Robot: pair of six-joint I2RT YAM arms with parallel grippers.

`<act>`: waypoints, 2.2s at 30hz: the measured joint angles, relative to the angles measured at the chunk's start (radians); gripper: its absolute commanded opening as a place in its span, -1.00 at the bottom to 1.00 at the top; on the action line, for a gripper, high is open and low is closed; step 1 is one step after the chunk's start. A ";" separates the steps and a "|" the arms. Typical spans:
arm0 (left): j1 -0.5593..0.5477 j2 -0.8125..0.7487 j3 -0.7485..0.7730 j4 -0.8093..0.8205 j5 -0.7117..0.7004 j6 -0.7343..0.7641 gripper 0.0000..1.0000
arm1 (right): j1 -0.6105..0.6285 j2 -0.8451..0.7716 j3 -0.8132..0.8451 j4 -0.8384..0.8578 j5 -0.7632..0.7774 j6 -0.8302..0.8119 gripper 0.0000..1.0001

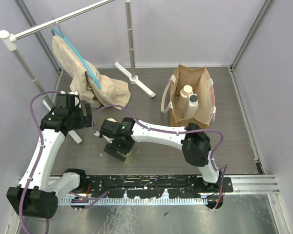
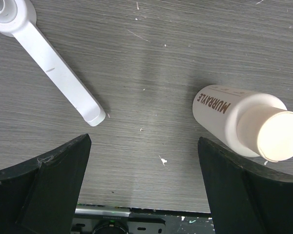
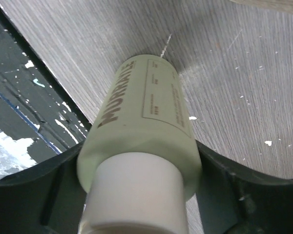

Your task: Place the personal care products into the canvas bag

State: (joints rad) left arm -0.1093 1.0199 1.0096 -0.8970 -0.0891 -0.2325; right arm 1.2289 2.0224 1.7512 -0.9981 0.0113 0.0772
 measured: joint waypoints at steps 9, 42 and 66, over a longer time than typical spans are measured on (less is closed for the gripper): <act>0.000 0.000 -0.002 0.000 0.000 -0.001 0.96 | 0.000 0.000 0.000 0.000 -0.001 0.000 -0.66; 0.000 0.032 -0.011 0.027 0.005 -0.007 0.96 | -0.561 -0.373 0.437 -0.137 0.025 0.049 -0.99; 0.001 0.066 -0.011 0.032 0.009 -0.003 0.96 | -0.824 -0.395 0.240 -0.248 0.246 0.068 -0.99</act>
State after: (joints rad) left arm -0.1085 1.0859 0.9989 -0.8650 -0.0803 -0.2356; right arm 0.4053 1.6272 1.9911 -1.2457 0.2569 0.1448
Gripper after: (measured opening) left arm 0.978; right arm 0.762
